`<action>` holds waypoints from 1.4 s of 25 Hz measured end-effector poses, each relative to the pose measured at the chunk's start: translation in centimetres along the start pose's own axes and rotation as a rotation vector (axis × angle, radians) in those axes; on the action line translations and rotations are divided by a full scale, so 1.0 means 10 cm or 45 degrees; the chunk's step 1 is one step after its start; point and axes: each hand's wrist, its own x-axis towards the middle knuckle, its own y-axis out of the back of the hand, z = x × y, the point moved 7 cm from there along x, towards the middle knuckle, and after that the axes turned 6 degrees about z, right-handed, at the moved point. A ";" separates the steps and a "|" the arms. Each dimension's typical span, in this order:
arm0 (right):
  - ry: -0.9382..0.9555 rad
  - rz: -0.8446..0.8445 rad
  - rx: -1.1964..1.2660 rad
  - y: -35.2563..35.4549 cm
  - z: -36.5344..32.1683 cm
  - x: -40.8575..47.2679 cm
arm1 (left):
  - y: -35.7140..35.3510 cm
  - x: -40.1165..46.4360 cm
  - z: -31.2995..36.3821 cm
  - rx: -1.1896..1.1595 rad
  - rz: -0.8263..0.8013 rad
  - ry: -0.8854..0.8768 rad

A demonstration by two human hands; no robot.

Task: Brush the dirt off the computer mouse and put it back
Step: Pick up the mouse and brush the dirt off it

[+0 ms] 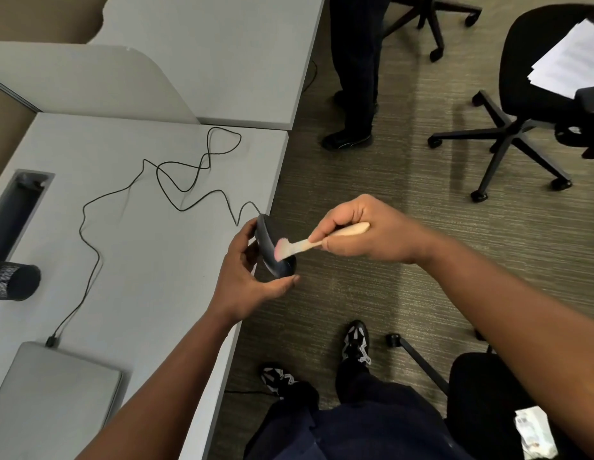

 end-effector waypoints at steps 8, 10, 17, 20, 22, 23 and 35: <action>-0.110 -0.124 -0.093 0.04 0.12 -0.12 | 0.07 0.02 0.00 -0.069 0.030 0.012; -0.043 0.015 0.053 0.11 0.06 -0.09 | 0.07 0.04 0.00 -0.094 0.014 0.009; -0.057 -0.085 0.396 0.00 0.06 -0.02 | 0.07 0.06 -0.01 -0.247 -0.007 0.053; -0.133 -0.071 0.301 0.02 0.17 0.01 | 0.08 0.04 -0.01 -0.294 -0.009 0.085; -0.160 0.000 0.246 0.06 0.23 0.04 | 0.10 0.05 -0.02 -0.350 -0.021 0.103; -0.166 0.067 0.291 0.09 0.26 0.06 | 0.10 0.05 -0.02 -0.369 -0.035 0.101; -0.383 0.550 0.992 0.08 0.51 0.27 | -0.03 0.04 0.02 -0.557 -0.362 0.118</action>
